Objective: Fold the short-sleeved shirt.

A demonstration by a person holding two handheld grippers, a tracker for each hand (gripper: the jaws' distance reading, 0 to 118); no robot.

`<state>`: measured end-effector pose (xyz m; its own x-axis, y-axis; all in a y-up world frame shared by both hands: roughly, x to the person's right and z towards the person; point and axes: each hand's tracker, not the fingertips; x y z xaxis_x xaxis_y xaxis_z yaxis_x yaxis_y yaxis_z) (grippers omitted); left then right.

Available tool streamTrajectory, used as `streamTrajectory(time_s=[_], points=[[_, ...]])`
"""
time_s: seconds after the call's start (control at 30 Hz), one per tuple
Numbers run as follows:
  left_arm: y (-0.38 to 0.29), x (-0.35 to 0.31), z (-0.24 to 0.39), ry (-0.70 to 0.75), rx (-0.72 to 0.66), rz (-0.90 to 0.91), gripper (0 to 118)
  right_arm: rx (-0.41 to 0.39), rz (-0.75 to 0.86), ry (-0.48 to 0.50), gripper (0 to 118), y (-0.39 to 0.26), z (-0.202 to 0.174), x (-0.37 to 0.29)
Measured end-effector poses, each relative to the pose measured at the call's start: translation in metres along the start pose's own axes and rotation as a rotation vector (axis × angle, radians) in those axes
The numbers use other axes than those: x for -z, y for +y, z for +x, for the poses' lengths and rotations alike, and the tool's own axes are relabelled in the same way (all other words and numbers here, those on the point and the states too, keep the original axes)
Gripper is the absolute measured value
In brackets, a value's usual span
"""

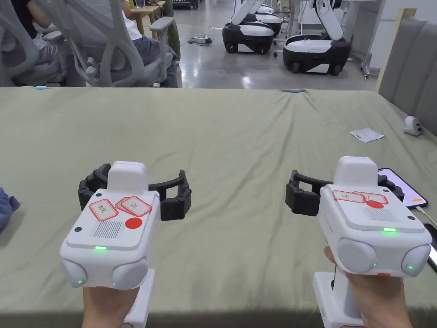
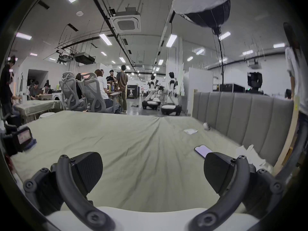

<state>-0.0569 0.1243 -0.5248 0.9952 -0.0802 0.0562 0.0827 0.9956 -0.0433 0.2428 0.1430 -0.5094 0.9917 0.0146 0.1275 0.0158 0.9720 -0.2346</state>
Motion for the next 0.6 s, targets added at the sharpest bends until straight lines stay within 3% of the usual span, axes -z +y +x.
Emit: streamTrajectory(time_s=[0.13,0.17,0.23,0.5,0.6], points=[[0.001,0.001,-0.002,0.0,-0.009,0.0,118,0.197,-0.055,0.146,118,0.009,0.008,0.0],[0.002,0.001,-0.002,0.002,-0.011,-0.001,118,0.257,-0.08,0.127,118,0.013,0.008,-0.002],[0.002,0.001,-0.002,0.004,-0.006,0.0,118,0.303,-0.16,0.078,118,0.021,0.006,-0.002],[0.004,0.001,-0.004,0.011,-0.005,0.005,118,0.079,-0.098,-0.027,118,0.023,-0.01,-0.006],[0.004,0.001,-0.004,0.015,-0.002,0.007,118,0.103,-0.118,-0.015,116,0.021,-0.007,0.0]])
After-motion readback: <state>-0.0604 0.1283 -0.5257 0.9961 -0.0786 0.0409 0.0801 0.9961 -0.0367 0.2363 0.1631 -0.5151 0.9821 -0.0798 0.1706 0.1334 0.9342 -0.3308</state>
